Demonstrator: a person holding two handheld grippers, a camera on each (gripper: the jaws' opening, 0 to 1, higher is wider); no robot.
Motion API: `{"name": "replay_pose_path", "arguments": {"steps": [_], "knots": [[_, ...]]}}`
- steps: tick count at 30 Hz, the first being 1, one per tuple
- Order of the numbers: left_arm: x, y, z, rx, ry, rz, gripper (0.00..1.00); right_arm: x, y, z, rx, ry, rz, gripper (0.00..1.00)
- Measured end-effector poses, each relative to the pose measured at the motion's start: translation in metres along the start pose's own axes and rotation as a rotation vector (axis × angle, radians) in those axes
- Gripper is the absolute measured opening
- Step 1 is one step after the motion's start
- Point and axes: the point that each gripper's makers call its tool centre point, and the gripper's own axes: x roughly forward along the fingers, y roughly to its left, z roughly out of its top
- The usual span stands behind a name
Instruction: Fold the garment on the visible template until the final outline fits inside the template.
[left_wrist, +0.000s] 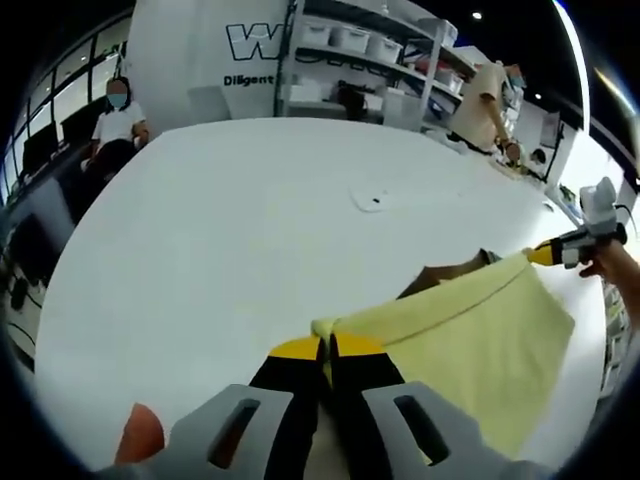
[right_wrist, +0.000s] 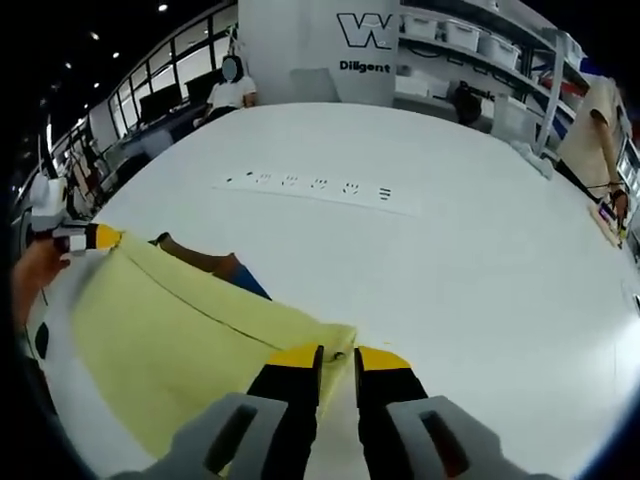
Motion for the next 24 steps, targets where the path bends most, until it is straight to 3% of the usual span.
{"name": "replay_pose_path", "arguments": {"steps": [12, 16, 18, 20, 24], "knots": [[-0.011, 0.008, -0.001, 0.005, -0.005, 0.031, 0.11, -0.013, 0.002, -0.006, 0.001, -0.045, 0.008, 0.08], [-0.019, -0.005, -0.003, 0.006, -0.011, 0.001, 0.04, -0.011, 0.01, -0.004, 0.062, -0.061, 0.058, 0.09], [-0.019, -0.01, -0.004, 0.018, -0.016, -0.001, 0.07, -0.011, 0.013, 0.002, 0.102, -0.088, 0.077, 0.11], [-0.018, -0.013, -0.005, 0.012, -0.011, -0.006, 0.12, -0.007, 0.012, 0.001, 0.134, -0.06, 0.057, 0.14], [-0.012, -0.015, -0.011, 0.006, 0.004, 0.001, 0.11, -0.002, 0.012, 0.003, 0.131, -0.058, 0.043, 0.12]]}}
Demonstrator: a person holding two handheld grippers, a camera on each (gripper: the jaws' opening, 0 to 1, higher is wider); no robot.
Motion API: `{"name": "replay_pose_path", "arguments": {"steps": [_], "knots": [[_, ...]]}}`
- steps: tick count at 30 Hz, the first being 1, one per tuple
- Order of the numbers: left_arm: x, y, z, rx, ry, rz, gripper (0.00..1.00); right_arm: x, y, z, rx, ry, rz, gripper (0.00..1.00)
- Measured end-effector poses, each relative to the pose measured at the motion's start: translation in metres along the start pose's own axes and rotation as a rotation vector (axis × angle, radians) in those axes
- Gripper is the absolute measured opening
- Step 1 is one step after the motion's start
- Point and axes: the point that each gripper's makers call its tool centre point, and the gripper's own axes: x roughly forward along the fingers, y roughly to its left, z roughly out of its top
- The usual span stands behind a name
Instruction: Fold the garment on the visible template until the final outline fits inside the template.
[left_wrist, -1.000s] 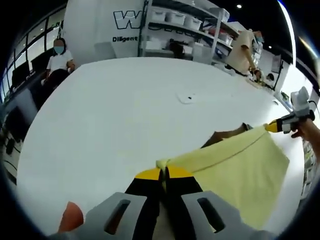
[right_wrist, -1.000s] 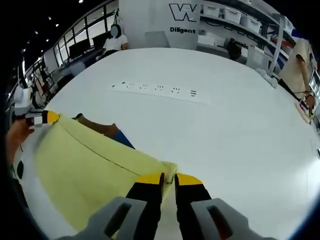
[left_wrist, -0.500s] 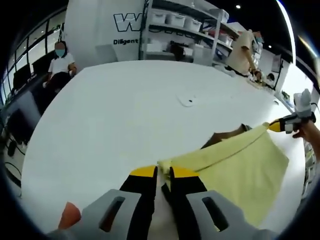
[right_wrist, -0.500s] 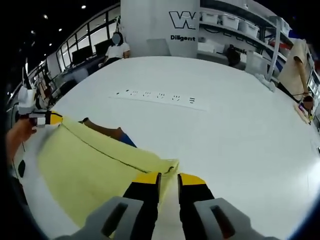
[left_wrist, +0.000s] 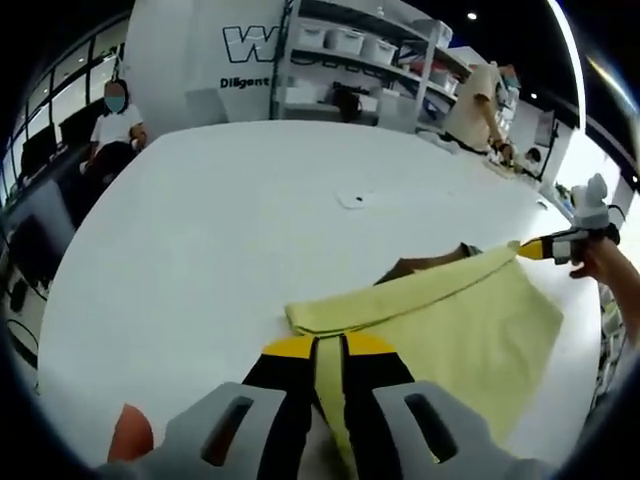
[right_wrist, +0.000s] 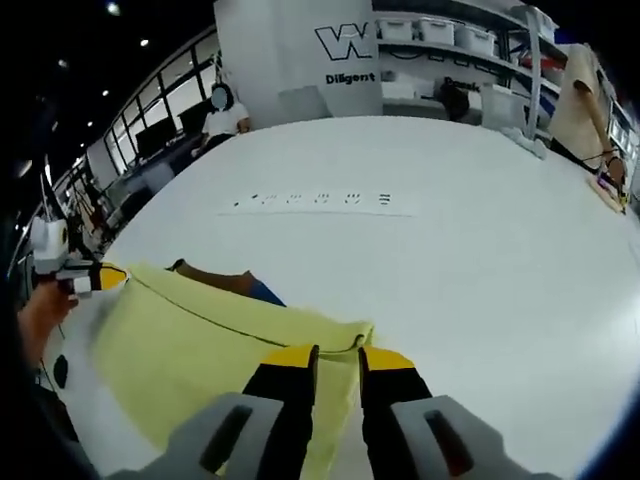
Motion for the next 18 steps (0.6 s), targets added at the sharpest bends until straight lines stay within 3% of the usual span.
{"name": "replay_pose_path", "arguments": {"steps": [2, 9, 17, 18], "knots": [[0.003, 0.003, -0.003, -0.029, 0.014, 0.007, 0.12, 0.002, 0.0, -0.001, 0.003, 0.004, -0.005, 0.12], [0.008, 0.005, 0.007, -0.086, -0.028, 0.006, 0.12, 0.005, 0.001, -0.003, 0.025, 0.008, -0.004, 0.12], [0.008, 0.017, 0.006, -0.089, -0.012, 0.064, 0.11, 0.007, 0.002, -0.003, 0.036, 0.012, -0.003, 0.12], [0.007, 0.019, 0.004, -0.058, -0.006, 0.085, 0.14, 0.007, 0.003, -0.003, 0.035, 0.012, -0.002, 0.12]]}}
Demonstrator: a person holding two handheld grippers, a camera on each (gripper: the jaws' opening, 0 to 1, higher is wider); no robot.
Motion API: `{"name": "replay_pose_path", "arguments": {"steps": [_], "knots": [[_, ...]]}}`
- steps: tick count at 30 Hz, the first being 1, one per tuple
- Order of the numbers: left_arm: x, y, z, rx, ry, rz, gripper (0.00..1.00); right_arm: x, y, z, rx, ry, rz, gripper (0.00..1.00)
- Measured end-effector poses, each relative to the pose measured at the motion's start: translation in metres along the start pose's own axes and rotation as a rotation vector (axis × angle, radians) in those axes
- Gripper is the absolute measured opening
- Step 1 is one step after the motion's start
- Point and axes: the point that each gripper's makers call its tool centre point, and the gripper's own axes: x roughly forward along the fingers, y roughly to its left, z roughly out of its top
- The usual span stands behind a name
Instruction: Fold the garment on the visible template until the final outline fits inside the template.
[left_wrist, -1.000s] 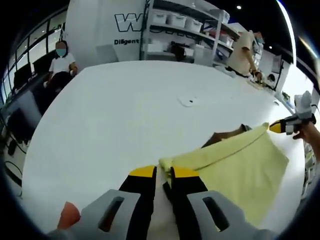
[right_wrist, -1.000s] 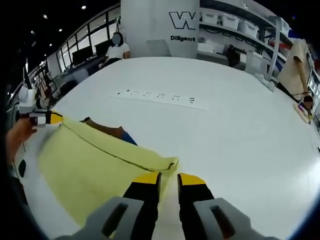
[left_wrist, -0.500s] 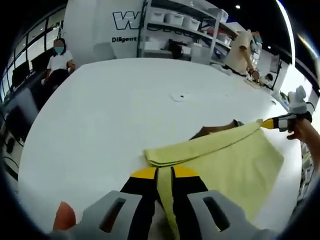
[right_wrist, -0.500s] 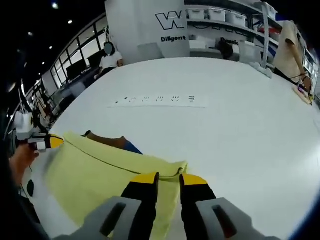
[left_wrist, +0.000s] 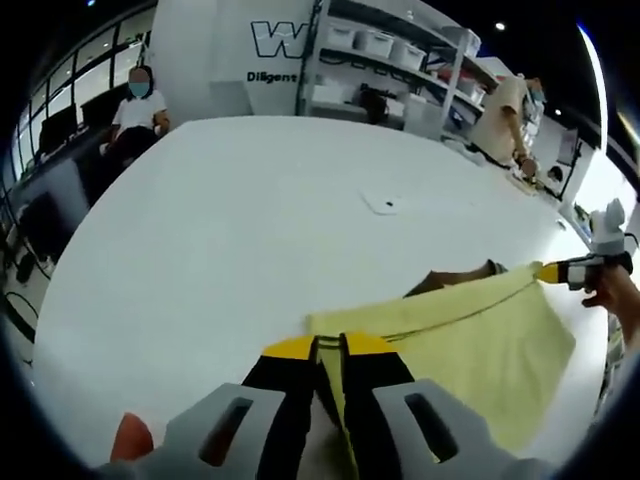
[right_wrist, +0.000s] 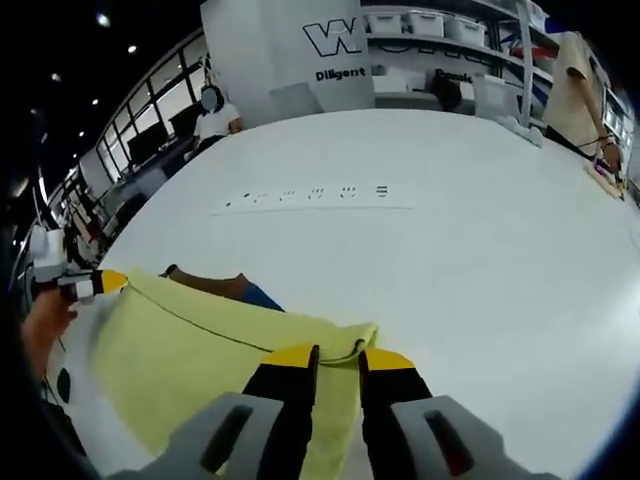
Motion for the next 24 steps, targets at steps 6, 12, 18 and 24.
{"name": "replay_pose_path", "arguments": {"steps": [6, 12, 18, 24], "knots": [[0.006, -0.002, -0.002, -0.043, 0.005, -0.008, 0.19, -0.001, 0.002, 0.0, -0.004, -0.002, -0.003, 0.11], [0.011, -0.006, 0.008, -0.021, -0.02, -0.013, 0.06, 0.0, 0.002, -0.002, -0.004, 0.004, 0.0, 0.07], [0.011, -0.007, 0.009, -0.023, -0.019, -0.007, 0.01, -0.002, 0.001, 0.002, -0.035, -0.005, -0.009, 0.0], [0.009, -0.006, 0.02, -0.03, -0.046, -0.014, 0.01, -0.006, 0.0, 0.015, -0.016, -0.041, 0.003, 0.0]]}}
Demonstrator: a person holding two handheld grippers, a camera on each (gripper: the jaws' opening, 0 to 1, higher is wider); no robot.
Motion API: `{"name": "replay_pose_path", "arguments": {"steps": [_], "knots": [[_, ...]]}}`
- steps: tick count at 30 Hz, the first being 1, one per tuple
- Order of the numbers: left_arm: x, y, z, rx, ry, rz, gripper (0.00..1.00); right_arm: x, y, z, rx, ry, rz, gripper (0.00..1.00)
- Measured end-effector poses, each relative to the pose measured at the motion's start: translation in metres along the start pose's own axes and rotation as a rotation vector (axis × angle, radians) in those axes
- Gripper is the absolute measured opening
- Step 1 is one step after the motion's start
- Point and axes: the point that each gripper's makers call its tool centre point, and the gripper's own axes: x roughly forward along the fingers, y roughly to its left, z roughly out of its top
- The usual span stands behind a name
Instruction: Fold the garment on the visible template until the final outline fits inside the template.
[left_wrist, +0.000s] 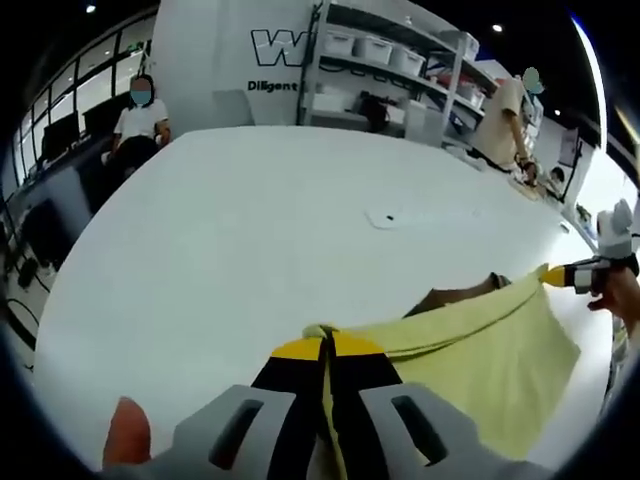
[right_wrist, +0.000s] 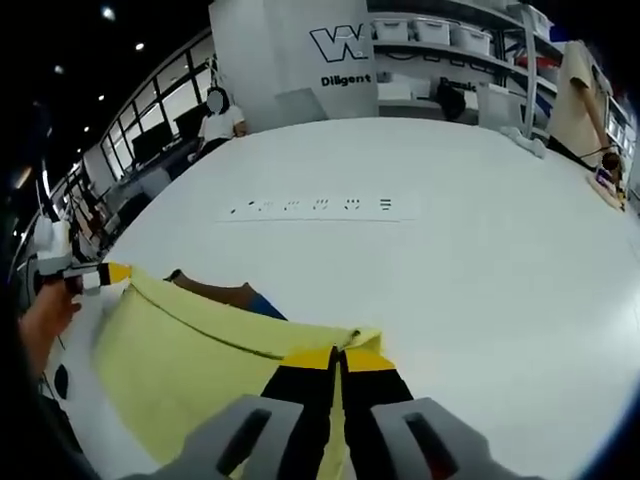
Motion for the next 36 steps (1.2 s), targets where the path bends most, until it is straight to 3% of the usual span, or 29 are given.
{"name": "replay_pose_path", "arguments": {"steps": [8, 17, 24, 27, 36], "knots": [[0.01, 0.005, 0.011, -0.07, -0.028, 0.0, 0.01, 0.011, -0.002, 0.009, 0.096, -0.035, 0.012, 0.0], [0.019, 0.009, 0.008, -0.134, -0.024, 0.004, 0.01, 0.015, -0.004, 0.017, 0.192, -0.075, 0.025, 0.0], [0.024, 0.01, 0.009, -0.167, -0.034, 0.001, 0.01, 0.02, 0.001, 0.014, 0.19, -0.086, 0.031, 0.0], [0.024, 0.01, 0.008, -0.171, -0.038, 0.0, 0.01, 0.02, 0.006, 0.017, 0.201, -0.1, 0.055, 0.08], [0.03, 0.012, 0.008, -0.141, -0.048, 0.014, 0.02, 0.025, 0.009, 0.009, 0.137, -0.068, 0.044, 0.0]]}}
